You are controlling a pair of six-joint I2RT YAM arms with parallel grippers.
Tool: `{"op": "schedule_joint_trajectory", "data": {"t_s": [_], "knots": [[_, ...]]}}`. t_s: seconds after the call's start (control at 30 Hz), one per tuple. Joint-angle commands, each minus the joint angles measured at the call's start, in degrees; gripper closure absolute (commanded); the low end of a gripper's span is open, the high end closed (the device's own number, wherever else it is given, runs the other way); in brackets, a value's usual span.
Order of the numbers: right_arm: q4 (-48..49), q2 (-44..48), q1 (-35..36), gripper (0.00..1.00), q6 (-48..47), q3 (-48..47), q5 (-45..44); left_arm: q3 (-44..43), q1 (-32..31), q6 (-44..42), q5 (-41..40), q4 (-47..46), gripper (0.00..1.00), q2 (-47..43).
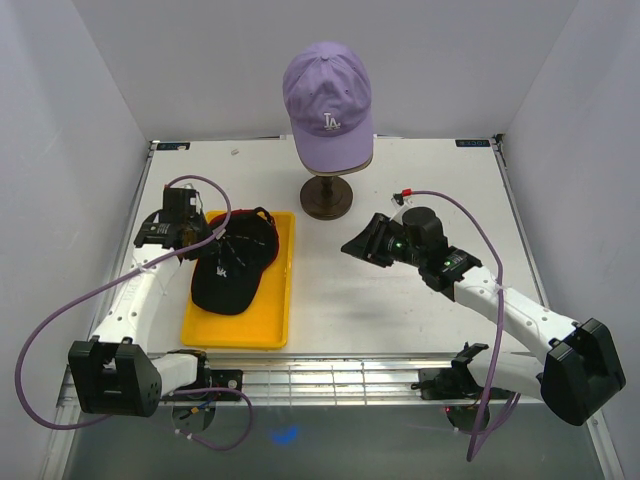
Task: Stack the hats
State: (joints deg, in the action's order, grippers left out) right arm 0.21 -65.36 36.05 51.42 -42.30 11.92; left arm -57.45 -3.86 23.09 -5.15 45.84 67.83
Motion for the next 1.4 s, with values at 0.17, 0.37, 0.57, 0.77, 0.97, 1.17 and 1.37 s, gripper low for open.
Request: {"op": "schedule_joint_trajectory", "data": {"t_s": [0.17, 0.37, 0.57, 0.77, 0.97, 1.17, 1.37], "knots": [[2.8, 0.1, 0.7, 0.52, 0.0, -0.3, -1.3, -3.7, 0.0, -2.2, 0.1, 1.5, 0.56, -2.9], [3.4, -0.6, 1.4, 0.53, 0.3, -0.1, -1.3, -4.3, -0.1, -3.9, -1.4, 2.1, 0.55, -2.4], [3.4, -1.0, 1.7, 0.53, 0.4, -0.3, -1.5, -3.5, -0.1, -4.6, -1.5, 1.7, 0.54, -1.2], [3.3, -1.2, 2.1, 0.53, 0.6, -0.3, -1.7, -2.0, -0.1, -3.7, 0.0, 0.1, 0.60, 0.4], [3.1, -0.9, 2.2, 0.53, 0.5, -0.4, -2.1, -1.7, -0.1, -3.8, 0.3, -0.1, 0.68, 0.2], [2.7, -1.0, 3.0, 0.53, 0.3, -0.8, -2.6, -0.6, -0.1, -4.0, -0.4, -0.4, 0.65, 0.8], [2.3, -1.1, 3.4, 0.53, 0.1, -1.3, -3.0, 0.0, -0.1, -4.4, -1.6, -0.4, 0.60, 1.0]]}}
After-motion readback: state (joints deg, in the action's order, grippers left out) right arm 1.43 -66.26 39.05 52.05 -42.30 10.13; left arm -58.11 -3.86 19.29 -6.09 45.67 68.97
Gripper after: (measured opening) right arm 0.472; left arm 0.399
